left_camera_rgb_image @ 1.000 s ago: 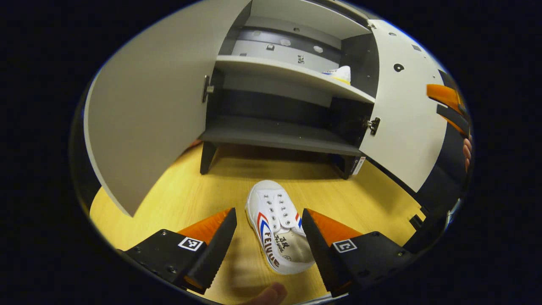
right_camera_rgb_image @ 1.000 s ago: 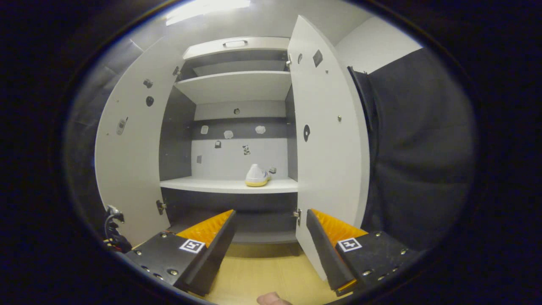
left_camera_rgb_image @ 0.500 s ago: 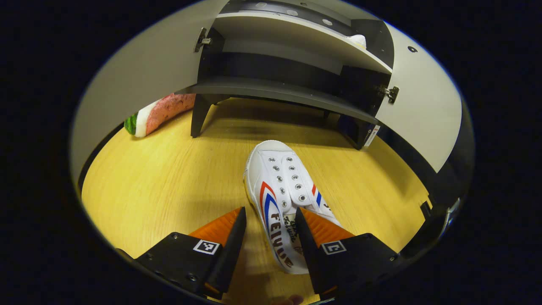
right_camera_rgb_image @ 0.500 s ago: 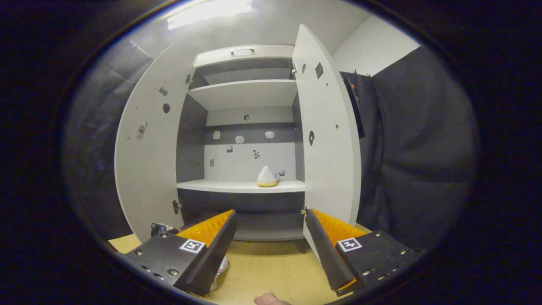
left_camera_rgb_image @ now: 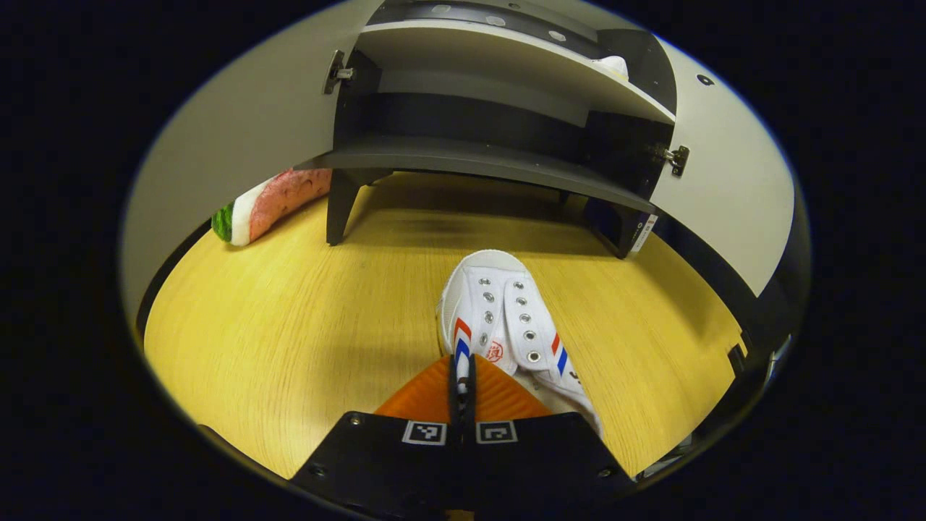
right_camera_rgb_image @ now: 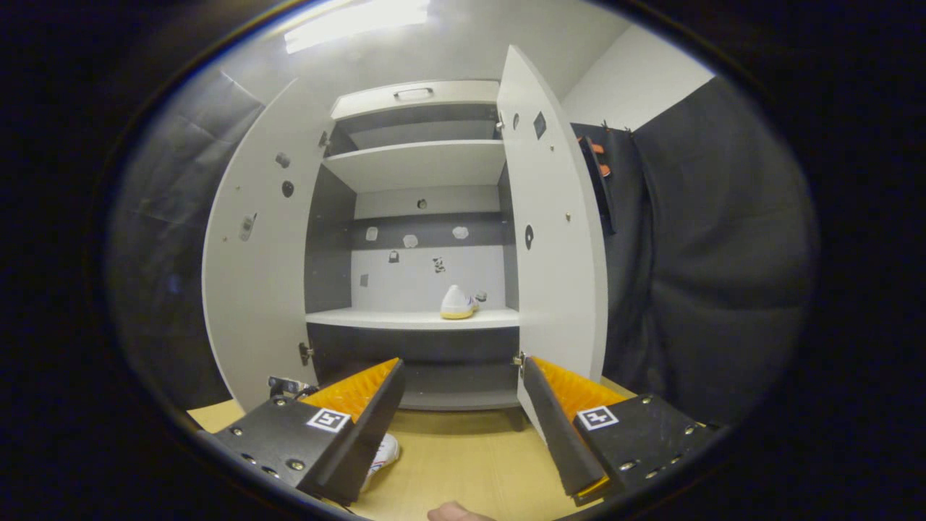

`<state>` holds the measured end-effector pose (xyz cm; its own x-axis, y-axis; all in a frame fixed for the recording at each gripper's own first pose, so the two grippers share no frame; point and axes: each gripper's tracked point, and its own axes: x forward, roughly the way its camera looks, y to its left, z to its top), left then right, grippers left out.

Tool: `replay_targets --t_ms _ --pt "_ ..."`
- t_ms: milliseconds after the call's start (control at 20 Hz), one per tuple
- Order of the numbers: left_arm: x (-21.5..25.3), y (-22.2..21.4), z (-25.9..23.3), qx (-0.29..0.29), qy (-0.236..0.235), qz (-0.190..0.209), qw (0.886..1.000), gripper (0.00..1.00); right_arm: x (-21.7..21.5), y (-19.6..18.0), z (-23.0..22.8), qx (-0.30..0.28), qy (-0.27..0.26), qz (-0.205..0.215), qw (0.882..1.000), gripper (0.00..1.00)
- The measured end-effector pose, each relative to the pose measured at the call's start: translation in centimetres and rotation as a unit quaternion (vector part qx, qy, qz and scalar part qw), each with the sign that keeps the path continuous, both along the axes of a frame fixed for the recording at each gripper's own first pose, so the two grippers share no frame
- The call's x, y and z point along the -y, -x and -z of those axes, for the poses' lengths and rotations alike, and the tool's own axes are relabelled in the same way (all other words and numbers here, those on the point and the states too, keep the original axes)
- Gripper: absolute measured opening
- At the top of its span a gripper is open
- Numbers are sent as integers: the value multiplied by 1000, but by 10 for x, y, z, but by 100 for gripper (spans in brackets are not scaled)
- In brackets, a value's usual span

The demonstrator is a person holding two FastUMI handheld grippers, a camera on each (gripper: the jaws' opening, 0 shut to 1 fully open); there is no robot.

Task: Grab one shoe with the right hand and put it into the shoe cabinet, grab the other shoe with the left hand and put it into the shoe cabinet; then close the right door with the right hand and the left door with the left hand.

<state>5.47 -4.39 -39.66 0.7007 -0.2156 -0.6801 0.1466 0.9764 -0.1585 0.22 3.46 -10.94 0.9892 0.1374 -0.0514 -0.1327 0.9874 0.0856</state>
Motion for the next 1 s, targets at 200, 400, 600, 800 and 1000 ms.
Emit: replay_targets --t_ms 200,400,600,800,1000 --pt "3 -1 -24 34 2 -14 999 1 5 6 -1 0 -4 2 1000 98" --pt "6 7 -72 80 -6 -1 997 1 6 10 -1 1 -15 0 1000 98" --pt "21 12 -130 138 -5 12 990 1 8 16 -2 2 -17 -1 1000 98" --pt "20 12 -178 186 -12 8 982 0 10 23 -4 8 -19 -4 1000 98" --pt "12 -6 -230 233 -20 -7 972 0 15 33 -2 10 -30 -2 999 98"
